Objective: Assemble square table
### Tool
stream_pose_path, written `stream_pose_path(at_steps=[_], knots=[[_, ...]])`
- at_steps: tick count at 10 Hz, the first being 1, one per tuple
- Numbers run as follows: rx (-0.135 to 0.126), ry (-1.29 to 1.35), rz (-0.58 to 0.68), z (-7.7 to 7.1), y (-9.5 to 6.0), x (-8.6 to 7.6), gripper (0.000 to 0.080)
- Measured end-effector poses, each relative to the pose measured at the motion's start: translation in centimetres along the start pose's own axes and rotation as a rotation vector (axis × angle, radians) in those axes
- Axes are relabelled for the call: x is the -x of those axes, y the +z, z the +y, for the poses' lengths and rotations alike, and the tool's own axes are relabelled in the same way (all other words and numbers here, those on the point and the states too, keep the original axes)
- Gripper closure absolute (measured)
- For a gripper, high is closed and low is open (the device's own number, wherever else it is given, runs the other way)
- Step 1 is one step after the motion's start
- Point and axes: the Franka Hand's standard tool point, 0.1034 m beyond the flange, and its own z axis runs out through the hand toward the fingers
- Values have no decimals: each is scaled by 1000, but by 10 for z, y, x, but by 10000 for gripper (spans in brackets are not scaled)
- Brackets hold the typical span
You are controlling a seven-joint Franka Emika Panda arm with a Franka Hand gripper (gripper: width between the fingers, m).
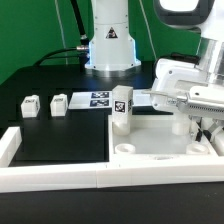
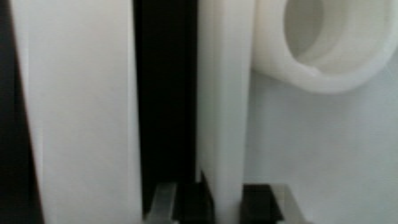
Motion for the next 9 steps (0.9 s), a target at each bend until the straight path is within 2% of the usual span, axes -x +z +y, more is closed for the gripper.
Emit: stream_pose_path(at_steps=[2, 3, 4, 5, 6, 7, 8, 9], knots=[[4, 7, 0, -6, 2, 0, 732], [3, 6, 1, -5, 2, -1, 656], [-6, 12, 3, -11, 2, 0, 472], [-15, 17, 6, -17, 3, 1, 472], [-26, 24, 9, -23, 3, 2, 290], [-32, 29, 10, -28, 4, 2, 195], [-34, 31, 11, -30, 4, 3, 195], [-35, 33, 12, -31, 5, 3, 158]])
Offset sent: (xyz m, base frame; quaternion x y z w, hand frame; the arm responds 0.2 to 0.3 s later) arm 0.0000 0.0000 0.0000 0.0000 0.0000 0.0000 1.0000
